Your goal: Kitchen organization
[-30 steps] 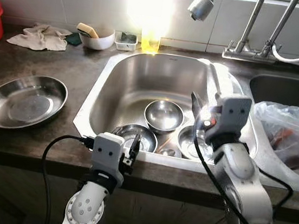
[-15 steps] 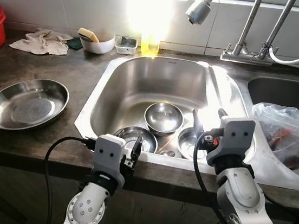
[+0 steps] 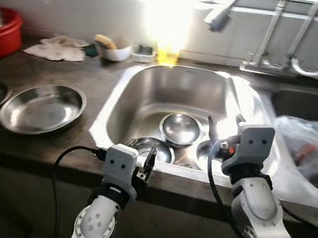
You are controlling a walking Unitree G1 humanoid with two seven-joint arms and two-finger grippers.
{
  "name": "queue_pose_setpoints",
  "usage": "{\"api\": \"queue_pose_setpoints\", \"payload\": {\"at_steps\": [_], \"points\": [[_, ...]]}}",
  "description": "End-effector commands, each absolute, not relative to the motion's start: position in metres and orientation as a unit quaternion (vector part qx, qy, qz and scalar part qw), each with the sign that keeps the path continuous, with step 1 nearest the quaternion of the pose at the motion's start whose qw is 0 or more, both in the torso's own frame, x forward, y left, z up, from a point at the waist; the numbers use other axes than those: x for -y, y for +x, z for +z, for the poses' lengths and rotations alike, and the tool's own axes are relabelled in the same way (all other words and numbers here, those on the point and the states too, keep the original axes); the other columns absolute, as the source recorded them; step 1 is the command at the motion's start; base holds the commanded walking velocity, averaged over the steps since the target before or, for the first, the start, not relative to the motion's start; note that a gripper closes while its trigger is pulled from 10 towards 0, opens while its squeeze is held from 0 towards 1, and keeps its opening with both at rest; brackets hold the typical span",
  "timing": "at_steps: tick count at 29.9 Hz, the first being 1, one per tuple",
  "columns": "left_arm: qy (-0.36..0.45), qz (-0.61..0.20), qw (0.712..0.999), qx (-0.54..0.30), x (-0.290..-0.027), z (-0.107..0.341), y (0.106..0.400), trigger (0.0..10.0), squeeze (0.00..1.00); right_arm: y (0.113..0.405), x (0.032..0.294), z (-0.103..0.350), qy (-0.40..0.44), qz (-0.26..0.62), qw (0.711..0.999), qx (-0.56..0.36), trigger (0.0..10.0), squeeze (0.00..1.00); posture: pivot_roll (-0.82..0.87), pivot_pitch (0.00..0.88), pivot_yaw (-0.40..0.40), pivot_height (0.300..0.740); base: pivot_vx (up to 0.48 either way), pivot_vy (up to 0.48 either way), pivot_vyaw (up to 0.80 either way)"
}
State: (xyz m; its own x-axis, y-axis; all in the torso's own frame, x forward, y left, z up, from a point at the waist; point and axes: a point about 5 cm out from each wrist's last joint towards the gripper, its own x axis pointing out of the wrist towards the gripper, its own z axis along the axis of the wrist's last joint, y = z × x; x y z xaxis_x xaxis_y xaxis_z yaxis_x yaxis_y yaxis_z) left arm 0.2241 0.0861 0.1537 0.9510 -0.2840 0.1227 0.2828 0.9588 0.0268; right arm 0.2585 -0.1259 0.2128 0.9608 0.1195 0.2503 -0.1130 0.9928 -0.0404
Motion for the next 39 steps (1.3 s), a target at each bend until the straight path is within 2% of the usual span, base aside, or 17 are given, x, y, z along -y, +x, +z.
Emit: {"api": "queue_pose_setpoints", "payload": {"at_steps": [1,16,26,31,32,33,37,39], "points": [[0.004,-0.14,0.989,0.053,-0.088,0.15,0.224,10.0,0.0,0.261,0.123,0.216,-0.009,0.063,0.989,0.132,10.0,0.0,0.08,0.075,0.002,0.74,0.0,0.0,0.8],[0.008,-0.14,0.989,0.055,-0.088,0.151,0.225,10.0,0.0,0.268,0.123,0.224,0.009,0.058,0.988,0.141,10.0,0.0,0.08,0.085,0.006,0.74,0.0,0.0,0.8],[0.008,-0.138,0.989,0.054,-0.088,0.151,0.226,10.0,0.0,0.286,0.123,0.224,0.024,0.054,0.992,0.109,10.0,0.0,0.08,0.09,0.003,0.74,0.0,0.0,0.0],[0.009,-0.138,0.989,0.051,-0.088,0.15,0.225,10.0,0.0,0.31,0.121,0.215,-0.001,0.064,0.996,0.058,10.0,0.0,0.09,0.096,-0.003,0.74,0.0,0.0,0.0],[0.009,-0.138,0.989,0.051,-0.088,0.149,0.224,10.0,0.0,0.314,0.12,0.217,0.0,0.069,0.996,0.059,10.0,0.27,0.09,0.099,-0.006,0.74,0.0,0.0,0.0],[0.009,-0.137,0.989,0.05,-0.088,0.149,0.224,10.0,0.0,0.318,0.117,0.218,-0.002,0.078,0.995,0.058,10.0,1.0,0.09,0.101,-0.007,0.74,0.0,0.0,0.0],[0.009,-0.131,0.99,0.046,-0.09,0.147,0.221,10.0,0.0,0.339,0.11,0.223,-0.009,0.095,0.994,0.044,10.0,1.0,0.1,0.109,-0.019,0.74,0.0,0.0,0.0],[0.009,-0.127,0.991,0.043,-0.09,0.146,0.219,10.0,0.0,0.353,0.109,0.224,-0.007,0.088,0.996,0.017,10.0,0.0,0.1,0.114,-0.025,0.74,0.0,0.0,0.0]]}}
